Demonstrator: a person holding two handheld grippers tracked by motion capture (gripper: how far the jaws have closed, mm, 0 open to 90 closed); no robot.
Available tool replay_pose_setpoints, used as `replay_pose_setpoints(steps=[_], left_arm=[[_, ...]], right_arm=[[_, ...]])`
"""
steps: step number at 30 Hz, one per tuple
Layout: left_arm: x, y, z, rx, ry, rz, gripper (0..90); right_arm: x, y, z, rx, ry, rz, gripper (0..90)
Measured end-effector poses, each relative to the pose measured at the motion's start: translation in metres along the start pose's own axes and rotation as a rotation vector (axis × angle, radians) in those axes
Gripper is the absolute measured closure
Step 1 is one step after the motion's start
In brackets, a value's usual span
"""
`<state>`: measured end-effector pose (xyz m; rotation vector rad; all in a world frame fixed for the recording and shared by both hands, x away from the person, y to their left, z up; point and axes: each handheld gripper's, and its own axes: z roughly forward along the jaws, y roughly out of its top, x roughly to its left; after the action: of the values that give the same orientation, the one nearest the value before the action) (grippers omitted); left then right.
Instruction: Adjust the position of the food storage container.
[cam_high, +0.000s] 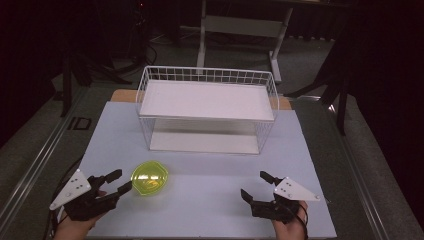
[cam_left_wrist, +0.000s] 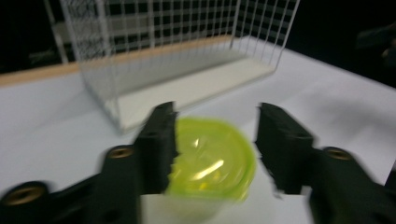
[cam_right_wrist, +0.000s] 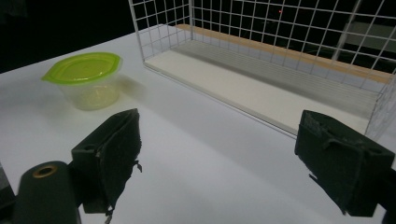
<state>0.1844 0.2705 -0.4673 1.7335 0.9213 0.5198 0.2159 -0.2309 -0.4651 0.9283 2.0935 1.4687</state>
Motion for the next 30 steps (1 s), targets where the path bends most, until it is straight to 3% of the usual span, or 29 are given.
replay_pose_setpoints(steps=[4,8,12,15,17,20,24,30], left_arm=[[0.011,-0.013,0.001,0.101,0.022,0.003,75.9],[0.017,-0.024,0.010,0.207,-0.005,-0.008,89.9],[0.021,-0.031,0.019,0.254,-0.006,-0.060,90.0],[0.022,-0.036,0.029,0.307,-0.013,-0.072,90.0],[0.020,-0.038,0.036,0.339,-0.011,-0.053,90.0],[0.012,-0.041,0.048,0.392,-0.044,-0.027,90.0],[0.010,-0.039,0.062,0.397,-0.053,-0.048,90.0],[0.021,-0.035,0.077,0.373,-0.018,-0.087,90.0]], right_arm=[[0.001,0.000,0.002,0.004,-0.005,-0.006,14.3],[0.001,0.000,0.003,0.005,-0.008,-0.010,14.3],[0.001,0.000,0.003,0.002,-0.006,-0.011,14.3],[0.001,0.000,0.002,-0.001,-0.006,-0.006,14.3],[0.000,0.000,0.002,0.003,-0.001,-0.006,14.3],[-0.001,0.000,0.002,0.001,0.001,0.004,14.3],[-0.002,0.000,0.001,-0.001,-0.001,0.003,14.3],[-0.002,0.000,0.001,0.000,0.009,0.005,14.3]])
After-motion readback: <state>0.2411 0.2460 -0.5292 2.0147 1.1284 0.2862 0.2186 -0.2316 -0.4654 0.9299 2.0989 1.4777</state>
